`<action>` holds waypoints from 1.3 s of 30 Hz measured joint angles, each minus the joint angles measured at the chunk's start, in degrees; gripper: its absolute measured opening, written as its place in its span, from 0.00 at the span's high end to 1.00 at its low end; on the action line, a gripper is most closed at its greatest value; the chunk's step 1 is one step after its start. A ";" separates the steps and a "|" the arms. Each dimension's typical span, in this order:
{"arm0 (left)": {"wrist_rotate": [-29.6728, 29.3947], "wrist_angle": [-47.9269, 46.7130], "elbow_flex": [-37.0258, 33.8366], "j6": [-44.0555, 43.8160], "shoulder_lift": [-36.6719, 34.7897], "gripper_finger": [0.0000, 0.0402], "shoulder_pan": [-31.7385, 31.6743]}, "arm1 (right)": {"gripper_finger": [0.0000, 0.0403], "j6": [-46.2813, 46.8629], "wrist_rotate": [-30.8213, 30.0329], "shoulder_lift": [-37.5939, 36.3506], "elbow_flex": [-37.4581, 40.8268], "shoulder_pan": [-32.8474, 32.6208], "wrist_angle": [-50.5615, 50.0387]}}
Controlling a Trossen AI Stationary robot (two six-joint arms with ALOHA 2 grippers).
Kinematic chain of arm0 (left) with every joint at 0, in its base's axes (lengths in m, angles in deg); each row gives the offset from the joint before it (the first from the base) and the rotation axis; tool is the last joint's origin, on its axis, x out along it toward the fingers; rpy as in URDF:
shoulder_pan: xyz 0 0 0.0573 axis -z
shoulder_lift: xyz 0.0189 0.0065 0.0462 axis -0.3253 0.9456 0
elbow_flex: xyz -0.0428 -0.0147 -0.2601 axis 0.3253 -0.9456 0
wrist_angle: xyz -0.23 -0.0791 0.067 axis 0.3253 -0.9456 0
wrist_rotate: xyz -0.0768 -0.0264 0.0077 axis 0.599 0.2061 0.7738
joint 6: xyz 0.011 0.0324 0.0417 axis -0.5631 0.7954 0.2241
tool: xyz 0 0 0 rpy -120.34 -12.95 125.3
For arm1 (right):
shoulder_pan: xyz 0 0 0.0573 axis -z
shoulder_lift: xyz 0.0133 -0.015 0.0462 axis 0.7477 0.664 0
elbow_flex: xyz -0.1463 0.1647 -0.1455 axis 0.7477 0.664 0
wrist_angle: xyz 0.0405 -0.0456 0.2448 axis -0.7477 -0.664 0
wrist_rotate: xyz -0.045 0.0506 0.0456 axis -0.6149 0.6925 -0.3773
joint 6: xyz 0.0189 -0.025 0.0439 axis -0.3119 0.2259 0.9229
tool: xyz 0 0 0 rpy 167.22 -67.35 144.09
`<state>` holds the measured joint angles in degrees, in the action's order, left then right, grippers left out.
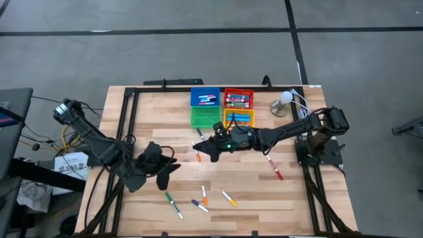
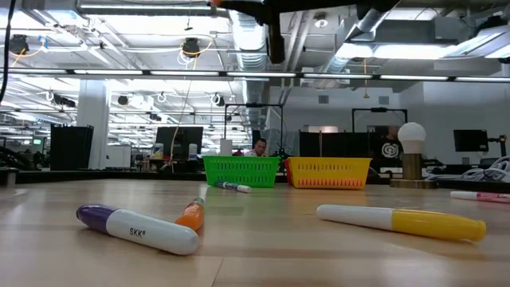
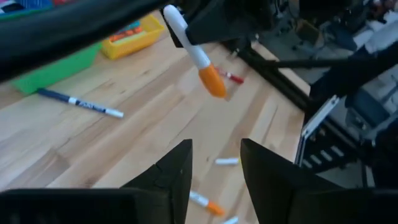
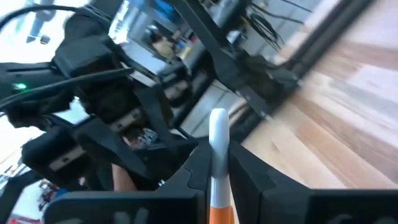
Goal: Pick & Place Markers
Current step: Put the right orange pen into the blue bin
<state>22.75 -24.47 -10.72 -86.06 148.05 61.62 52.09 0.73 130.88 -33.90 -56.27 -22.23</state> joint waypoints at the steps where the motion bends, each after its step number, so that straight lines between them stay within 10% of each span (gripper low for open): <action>1: 0.00 0.76 0.00 0.43 0.19 0.67 -0.68 | 0.93 -0.36 0.30 0.00 0.00 0.14 0.89; 39: 1.84 26.03 0.00 5.56 5.74 0.59 -15.15 | 0.92 -0.30 17.47 0.02 -0.02 5.76 14.98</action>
<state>24.60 1.57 -10.72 -80.50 153.79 46.47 51.79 18.20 130.90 -33.92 -50.50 -7.25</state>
